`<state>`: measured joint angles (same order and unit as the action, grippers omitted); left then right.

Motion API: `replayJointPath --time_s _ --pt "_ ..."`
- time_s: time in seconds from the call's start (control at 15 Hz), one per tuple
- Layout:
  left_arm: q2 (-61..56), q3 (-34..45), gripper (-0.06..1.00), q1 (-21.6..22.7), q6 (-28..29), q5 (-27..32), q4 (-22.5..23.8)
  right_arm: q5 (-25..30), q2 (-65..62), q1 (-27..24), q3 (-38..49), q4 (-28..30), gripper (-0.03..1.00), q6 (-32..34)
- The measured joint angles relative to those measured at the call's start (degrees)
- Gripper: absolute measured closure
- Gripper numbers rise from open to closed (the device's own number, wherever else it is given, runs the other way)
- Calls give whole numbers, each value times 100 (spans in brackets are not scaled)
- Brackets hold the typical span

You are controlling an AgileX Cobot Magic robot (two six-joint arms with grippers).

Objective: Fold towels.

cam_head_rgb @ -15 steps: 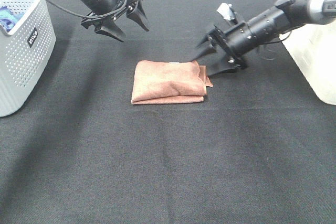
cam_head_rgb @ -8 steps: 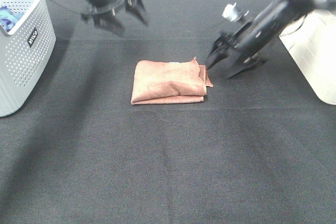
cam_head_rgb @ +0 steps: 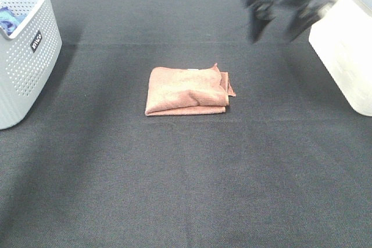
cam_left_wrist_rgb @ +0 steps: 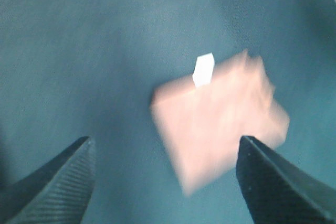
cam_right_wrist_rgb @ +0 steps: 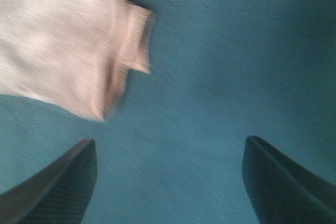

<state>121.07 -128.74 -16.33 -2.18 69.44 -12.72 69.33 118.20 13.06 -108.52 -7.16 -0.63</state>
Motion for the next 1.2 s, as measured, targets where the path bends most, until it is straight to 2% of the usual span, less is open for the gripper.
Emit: replayJointPath --time_s 0.07,0.13,0.33,0.47,0.53,0.73,0.93,1.2 --pt "-710 968 24 -97 80 0 338 0 -504 0 493 143 24 109" --pt "-710 968 24 -97 80 0 338 0 -504 0 493 143 24 109" --pt "-2080 3140 24 -103 510 0 894 11 -1770 0 1914 229 24 195" --pt "-3054 4481 24 -103 705 0 1008 17 -2653 0 2962 235 24 195" --pt "-3822 5426 24 -103 739 6 1020 23 -3426 0 3741 241 24 195" --pt "-5506 7277 24 -103 768 -160 1026 -160 -4939 0 5208 241 24 195" --pt "-7191 8698 24 -103 773 -206 1026 -252 -6406 0 6320 241 24 195" --pt "-9706 9820 24 -103 751 -521 1020 -590 -8520 0 7271 241 24 132"
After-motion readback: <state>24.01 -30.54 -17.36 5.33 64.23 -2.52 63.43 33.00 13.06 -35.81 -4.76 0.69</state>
